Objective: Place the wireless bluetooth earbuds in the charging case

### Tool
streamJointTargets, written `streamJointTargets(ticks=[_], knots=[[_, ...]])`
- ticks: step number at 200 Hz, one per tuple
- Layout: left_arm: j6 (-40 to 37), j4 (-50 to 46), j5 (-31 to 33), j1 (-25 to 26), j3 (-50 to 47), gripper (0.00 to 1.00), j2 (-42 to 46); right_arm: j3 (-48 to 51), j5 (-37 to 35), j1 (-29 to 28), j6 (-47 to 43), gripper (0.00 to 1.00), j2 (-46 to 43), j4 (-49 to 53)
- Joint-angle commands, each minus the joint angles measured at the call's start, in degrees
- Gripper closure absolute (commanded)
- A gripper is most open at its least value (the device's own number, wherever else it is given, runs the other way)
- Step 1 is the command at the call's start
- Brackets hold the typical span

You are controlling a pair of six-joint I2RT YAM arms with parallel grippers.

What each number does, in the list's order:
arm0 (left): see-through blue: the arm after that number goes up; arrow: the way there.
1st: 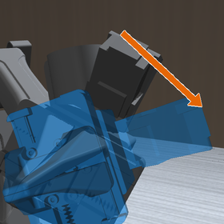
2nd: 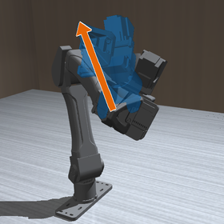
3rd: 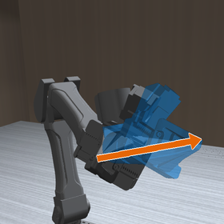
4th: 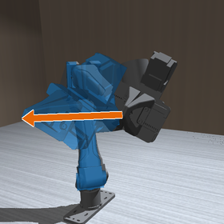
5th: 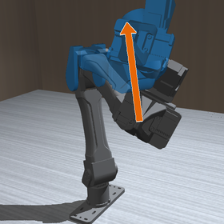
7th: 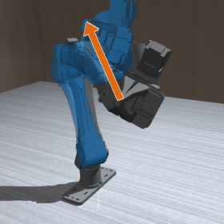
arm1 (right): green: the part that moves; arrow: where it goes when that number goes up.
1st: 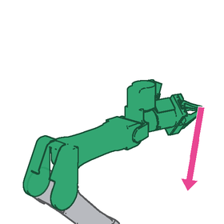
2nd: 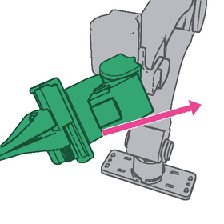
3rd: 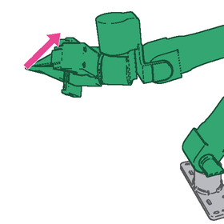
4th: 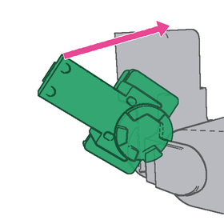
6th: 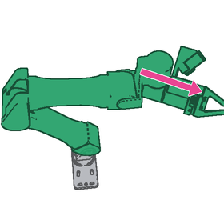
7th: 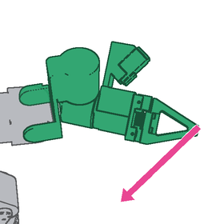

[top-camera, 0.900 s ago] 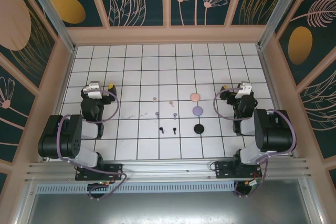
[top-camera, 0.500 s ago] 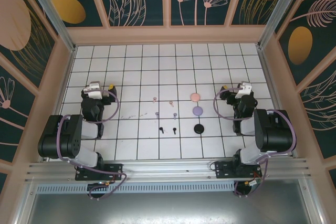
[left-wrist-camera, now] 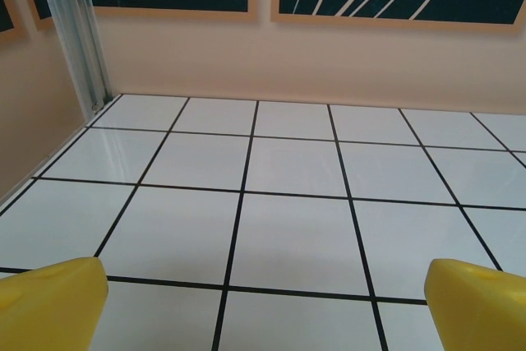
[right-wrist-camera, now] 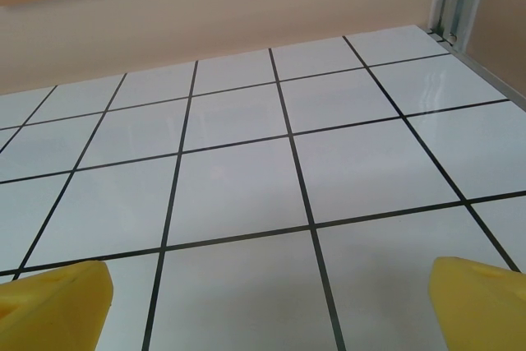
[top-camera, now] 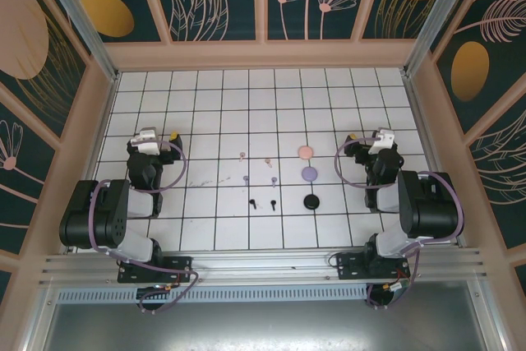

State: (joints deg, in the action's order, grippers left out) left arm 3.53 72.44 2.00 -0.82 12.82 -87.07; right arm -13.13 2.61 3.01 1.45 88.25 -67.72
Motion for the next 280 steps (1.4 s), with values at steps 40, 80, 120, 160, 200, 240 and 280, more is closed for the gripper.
streamJointTargets(ticks=[40, 80, 120, 160, 200, 240, 280], knots=[[0.9, -0.7, 0.5, -0.2, 1.4, 0.01, -0.2, -0.3, 2.0, 0.8, 0.4, 0.01, -0.1, -3.6], [0.9, -0.4, 0.4, -0.2, 1.3, 0.01, -0.1, -0.8, 1.0, -0.2, -0.6, 0.01, 0.1, -2.8], [0.8, 0.5, 0.2, -0.1, 0.7, 0.06, 0.4, -1.1, -1.5, -1.0, -0.5, 0.01, -0.9, -1.5], [0.5, -11.3, -0.7, -0.1, 5.6, 0.08, 4.2, -7.1, -4.3, -0.8, 0.7, 0.01, -8.6, 14.6], [0.6, -20.4, -0.1, -0.1, 10.1, 0.09, 6.3, -10.1, -5.0, -1.0, 3.9, 0.01, -14.5, 24.7], [1.7, -26.6, -0.5, -0.1, 13.6, 0.09, 12.5, -11.8, -8.2, -0.6, 12.8, 0.01, -21.9, 31.7], [9.9, -33.2, -5.3, -0.1, 17.9, 0.05, 19.3, -20.3, -5.9, 0.1, 19.2, 0.01, -22.7, 47.0]])
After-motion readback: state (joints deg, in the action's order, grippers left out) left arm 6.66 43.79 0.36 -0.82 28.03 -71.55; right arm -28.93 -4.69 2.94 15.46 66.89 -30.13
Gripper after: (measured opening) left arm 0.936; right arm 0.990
